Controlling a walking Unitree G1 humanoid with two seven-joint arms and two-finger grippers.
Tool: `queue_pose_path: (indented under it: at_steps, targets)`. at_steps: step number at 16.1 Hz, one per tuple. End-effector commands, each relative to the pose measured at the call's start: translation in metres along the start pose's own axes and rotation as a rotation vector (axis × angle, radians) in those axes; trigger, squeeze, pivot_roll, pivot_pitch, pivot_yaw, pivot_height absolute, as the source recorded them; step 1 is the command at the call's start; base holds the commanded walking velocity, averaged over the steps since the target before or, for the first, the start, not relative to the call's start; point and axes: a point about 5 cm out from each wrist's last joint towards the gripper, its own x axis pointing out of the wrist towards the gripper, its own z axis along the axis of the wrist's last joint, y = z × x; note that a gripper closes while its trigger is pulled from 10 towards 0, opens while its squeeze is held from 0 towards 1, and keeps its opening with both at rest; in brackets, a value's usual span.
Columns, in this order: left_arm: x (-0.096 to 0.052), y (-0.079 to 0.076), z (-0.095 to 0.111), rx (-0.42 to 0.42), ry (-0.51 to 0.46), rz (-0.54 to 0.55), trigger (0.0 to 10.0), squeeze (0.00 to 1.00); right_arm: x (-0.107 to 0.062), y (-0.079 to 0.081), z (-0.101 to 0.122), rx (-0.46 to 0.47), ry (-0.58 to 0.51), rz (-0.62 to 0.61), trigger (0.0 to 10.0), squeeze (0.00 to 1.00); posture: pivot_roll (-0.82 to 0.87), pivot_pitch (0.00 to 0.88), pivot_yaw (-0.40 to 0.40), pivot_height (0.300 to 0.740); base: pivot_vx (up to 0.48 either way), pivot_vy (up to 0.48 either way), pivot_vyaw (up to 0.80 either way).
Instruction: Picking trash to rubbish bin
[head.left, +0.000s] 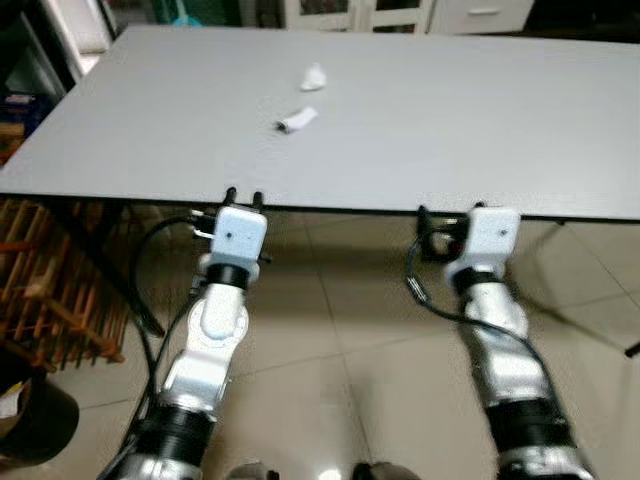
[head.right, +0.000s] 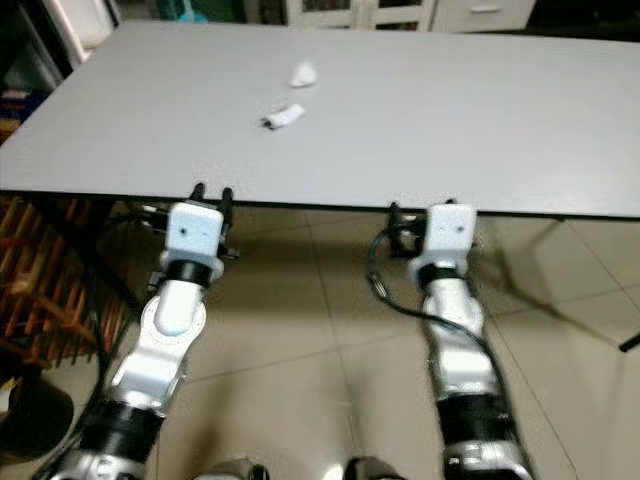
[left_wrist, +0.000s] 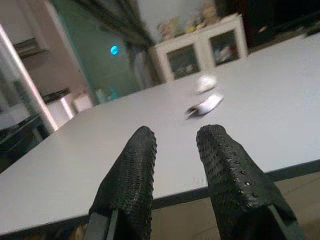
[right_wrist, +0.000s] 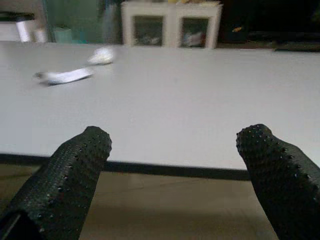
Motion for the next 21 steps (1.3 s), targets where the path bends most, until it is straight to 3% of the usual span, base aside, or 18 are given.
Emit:
queue_pose_path:
  at_steps: [1,6,9,21]
  targets:
    - [-0.0005,-0.0004,0.0005,0.001,0.002,0.005,10.0,0.0,-0.0002,-0.0047,0.0008,-0.005,0.002,-0.009,10.0,0.0,0.01,0.158,-0.008,0.74,0.334,0.0,0.0]
    - [-0.0011,-0.0001,-0.0014,0.01,0.015,0.001,10.0,0.0,0.0,-0.0042,0.0001,0.009,0.008,-0.011,10.0,0.0,0.02,0.165,-0.007,0.74,0.331,0.0,0.0]
    - [-0.0016,-0.0002,-0.0021,0.012,0.019,-0.001,10.0,0.0,-0.0002,-0.0036,0.0,0.015,0.006,-0.012,10.0,0.0,0.01,0.166,-0.005,0.74,0.333,0.0,-0.67]
    - [-0.0003,-0.0017,-0.0016,0.012,0.018,-0.004,10.0,0.0,0.0014,0.0004,0.0007,0.017,0.003,-0.004,10.0,0.0,0.01,0.148,-0.003,0.74,0.333,0.0,0.0]
